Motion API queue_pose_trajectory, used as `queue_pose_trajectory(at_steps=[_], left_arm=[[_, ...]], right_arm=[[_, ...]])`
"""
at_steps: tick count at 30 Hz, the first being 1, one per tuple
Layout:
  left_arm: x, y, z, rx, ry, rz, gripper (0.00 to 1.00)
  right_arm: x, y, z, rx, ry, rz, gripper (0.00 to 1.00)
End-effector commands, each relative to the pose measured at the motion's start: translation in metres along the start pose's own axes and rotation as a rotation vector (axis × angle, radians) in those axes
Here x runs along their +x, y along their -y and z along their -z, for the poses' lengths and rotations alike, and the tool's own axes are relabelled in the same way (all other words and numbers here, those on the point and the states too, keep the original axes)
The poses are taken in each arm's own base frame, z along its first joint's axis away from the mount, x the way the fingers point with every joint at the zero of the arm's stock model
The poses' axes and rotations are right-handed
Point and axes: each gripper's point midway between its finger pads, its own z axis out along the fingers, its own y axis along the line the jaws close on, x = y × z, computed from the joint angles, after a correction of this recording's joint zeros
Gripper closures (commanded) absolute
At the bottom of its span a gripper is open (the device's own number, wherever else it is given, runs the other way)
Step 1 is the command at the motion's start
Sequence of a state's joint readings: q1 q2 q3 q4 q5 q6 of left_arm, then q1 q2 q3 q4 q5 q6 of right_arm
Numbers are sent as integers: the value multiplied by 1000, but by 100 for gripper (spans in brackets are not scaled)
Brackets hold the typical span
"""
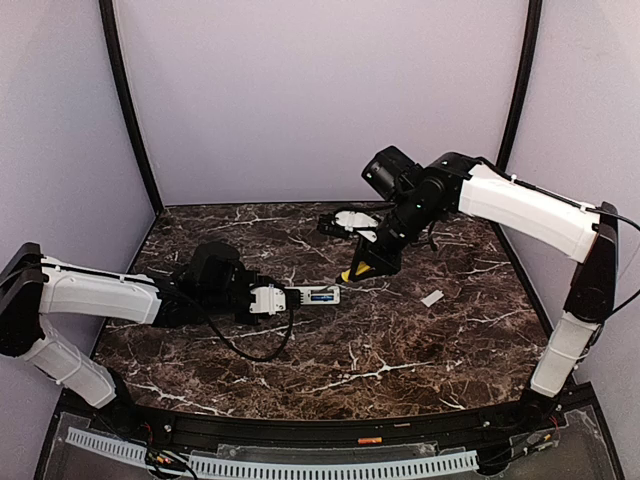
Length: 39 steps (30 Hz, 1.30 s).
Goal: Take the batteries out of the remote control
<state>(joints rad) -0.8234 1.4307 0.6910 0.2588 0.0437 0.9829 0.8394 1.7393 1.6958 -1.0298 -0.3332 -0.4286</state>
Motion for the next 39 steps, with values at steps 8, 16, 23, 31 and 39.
queue_pose_trajectory(at_steps=[8, 16, 23, 31, 39], left_arm=[[-11, -7, 7, -13, 30, 0, 100], [-12, -6, 6, -2, 32, -6, 100], [-16, -6, 6, 4, 35, -13, 100], [-16, -6, 5, 6, 26, -21, 100], [-14, -5, 3, 14, 14, -27, 100]], right_arm=[[0, 3, -7, 41, -36, 30, 100], [0, 4, -7, 48, -42, 33, 100], [2, 1, -15, 35, -57, 35, 100], [6, -1, -23, 33, -93, 34, 100], [16, 0, -32, 70, -168, 27, 100]])
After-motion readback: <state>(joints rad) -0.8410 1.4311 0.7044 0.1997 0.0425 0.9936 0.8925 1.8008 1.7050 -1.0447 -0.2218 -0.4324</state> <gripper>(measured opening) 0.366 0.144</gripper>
